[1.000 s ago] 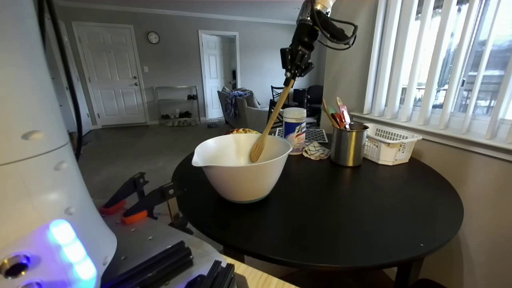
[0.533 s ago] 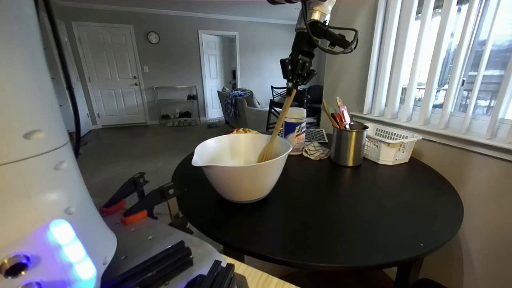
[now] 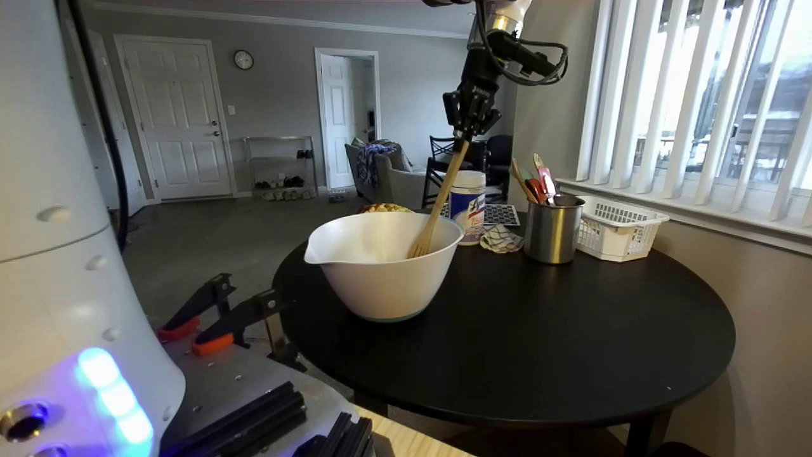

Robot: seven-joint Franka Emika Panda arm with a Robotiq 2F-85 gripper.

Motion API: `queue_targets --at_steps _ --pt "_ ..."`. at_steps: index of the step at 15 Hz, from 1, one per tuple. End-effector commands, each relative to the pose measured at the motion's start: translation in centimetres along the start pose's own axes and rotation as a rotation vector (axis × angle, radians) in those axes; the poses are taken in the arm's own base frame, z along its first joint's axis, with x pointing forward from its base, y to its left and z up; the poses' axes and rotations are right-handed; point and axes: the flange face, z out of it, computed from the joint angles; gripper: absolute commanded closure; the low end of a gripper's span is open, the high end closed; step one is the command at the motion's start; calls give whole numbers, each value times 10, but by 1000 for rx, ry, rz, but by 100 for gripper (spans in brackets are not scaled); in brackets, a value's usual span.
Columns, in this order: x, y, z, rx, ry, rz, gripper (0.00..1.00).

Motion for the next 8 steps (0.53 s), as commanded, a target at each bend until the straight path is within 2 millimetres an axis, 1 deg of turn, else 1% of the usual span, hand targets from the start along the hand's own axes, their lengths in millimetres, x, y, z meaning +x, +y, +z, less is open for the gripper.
queue_targets --at_steps 1,2,3,6,8 --pt "0 0 -1 1 0 0 88" --pt "1 -3 8 -5 8 1 93" --pt "2 -6 10 -10 20 -2 93" --pt "8 -12 9 -62 9 -6 93" --pt "9 -12 7 -94 -8 -18 93"
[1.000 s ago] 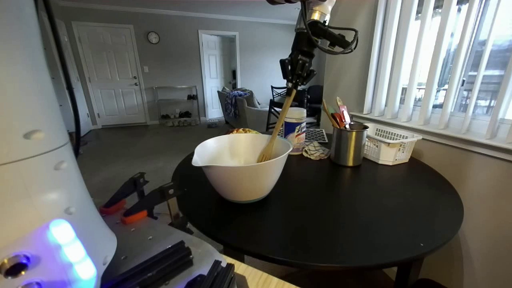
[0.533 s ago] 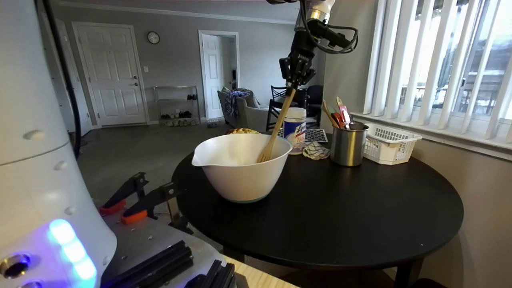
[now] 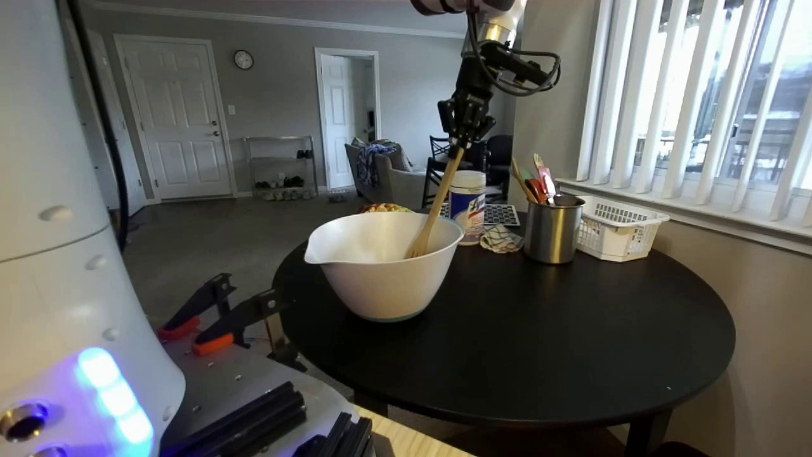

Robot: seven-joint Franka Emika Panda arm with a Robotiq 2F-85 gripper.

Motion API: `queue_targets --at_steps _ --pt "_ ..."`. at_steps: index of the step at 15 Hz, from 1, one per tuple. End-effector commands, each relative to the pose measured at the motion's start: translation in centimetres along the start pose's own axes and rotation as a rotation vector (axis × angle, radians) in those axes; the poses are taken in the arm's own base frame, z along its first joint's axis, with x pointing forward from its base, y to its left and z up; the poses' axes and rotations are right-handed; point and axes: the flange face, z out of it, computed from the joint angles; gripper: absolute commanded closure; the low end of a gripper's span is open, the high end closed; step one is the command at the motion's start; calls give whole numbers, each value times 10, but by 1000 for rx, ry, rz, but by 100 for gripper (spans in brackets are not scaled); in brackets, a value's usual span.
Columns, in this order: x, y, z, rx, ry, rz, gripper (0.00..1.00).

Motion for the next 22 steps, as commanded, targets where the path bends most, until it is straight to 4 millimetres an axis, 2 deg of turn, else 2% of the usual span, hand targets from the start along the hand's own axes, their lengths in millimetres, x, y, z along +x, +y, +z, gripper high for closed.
queue_targets --at_steps 1,9,18,22 --pt "3 -8 -11 -102 -19 -17 93" --pt "9 -31 -45 -306 -42 -131 93" --pt "-13 -52 -40 -201 -51 -346 93" --pt "-14 -60 -41 -194 -78 -405 93"
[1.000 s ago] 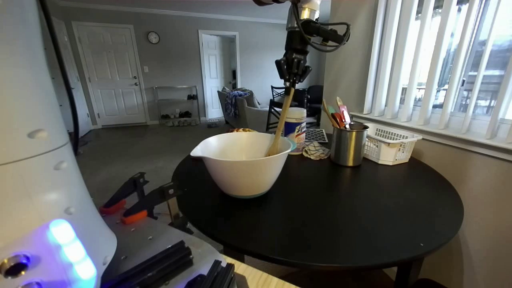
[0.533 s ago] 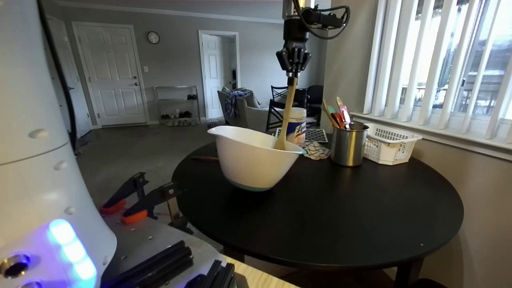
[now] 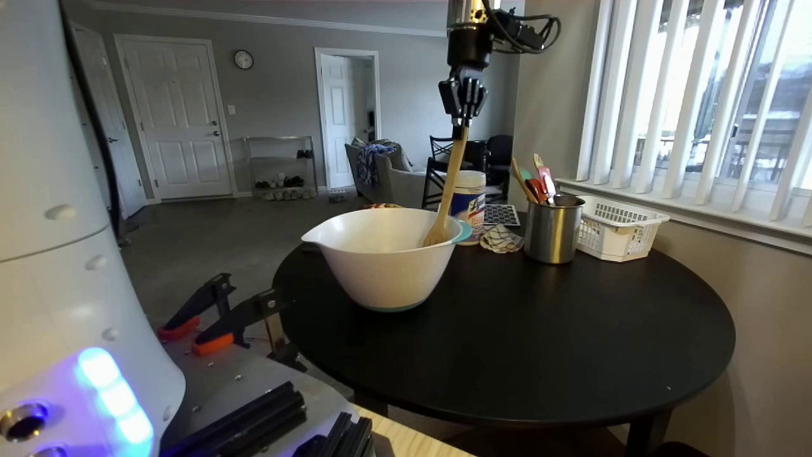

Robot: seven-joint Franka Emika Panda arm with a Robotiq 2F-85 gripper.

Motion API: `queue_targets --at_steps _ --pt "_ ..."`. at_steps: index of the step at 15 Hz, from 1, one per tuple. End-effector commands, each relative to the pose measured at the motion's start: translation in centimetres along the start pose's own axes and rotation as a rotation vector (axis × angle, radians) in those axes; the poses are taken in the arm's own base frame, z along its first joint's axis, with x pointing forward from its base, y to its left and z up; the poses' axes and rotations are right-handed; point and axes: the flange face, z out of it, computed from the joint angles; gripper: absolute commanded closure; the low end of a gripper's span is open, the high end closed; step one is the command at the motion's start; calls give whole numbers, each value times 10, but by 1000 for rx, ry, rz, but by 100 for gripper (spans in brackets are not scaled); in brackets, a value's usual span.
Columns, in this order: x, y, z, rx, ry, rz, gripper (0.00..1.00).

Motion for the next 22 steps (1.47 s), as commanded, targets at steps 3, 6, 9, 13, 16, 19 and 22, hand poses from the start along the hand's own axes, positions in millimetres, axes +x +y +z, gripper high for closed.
queue_targets --at_steps 3,6,9,13,16,19,22 --pt "5 -18 -13 -12 -12 -89 93" --pt "21 -28 -25 -56 -33 -144 93" --pt "36 -41 -41 -114 -78 -221 93" --pt "64 -54 -47 -140 -87 -277 93" --pt "66 -46 -45 -112 -76 -250 88" --pt "67 -47 -45 -112 -76 -251 88" --pt "67 -47 -45 -112 -76 -250 93"
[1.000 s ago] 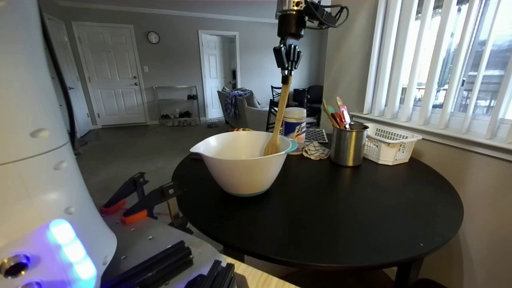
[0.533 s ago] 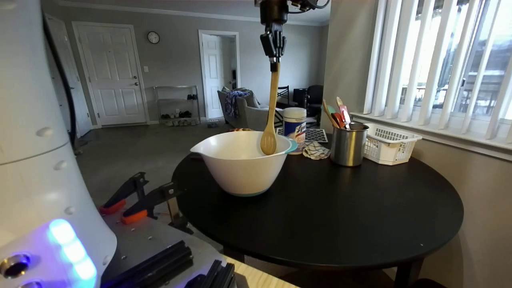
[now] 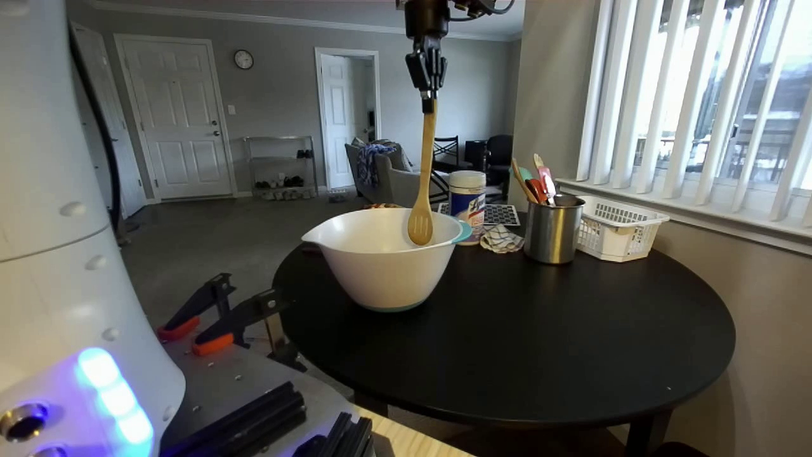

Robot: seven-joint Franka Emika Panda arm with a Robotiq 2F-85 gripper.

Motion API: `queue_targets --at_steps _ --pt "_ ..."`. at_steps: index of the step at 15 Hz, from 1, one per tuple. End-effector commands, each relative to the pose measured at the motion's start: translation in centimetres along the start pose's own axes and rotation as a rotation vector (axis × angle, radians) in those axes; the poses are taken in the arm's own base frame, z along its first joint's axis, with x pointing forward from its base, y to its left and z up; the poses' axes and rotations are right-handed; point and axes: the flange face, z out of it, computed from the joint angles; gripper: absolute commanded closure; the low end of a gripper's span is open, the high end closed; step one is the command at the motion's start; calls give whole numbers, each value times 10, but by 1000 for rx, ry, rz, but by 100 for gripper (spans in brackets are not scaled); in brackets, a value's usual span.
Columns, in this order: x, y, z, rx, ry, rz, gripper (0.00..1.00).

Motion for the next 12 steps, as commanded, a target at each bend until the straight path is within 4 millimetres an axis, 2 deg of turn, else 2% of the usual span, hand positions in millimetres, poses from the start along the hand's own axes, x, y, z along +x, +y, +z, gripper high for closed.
queue_targets --at_steps 1,6,12 --pt "8 -6 -1 -9 -39 -16 93" --pt "41 -37 -4 -28 -182 -72 93" --pt "78 -64 -4 -56 -239 -118 93"
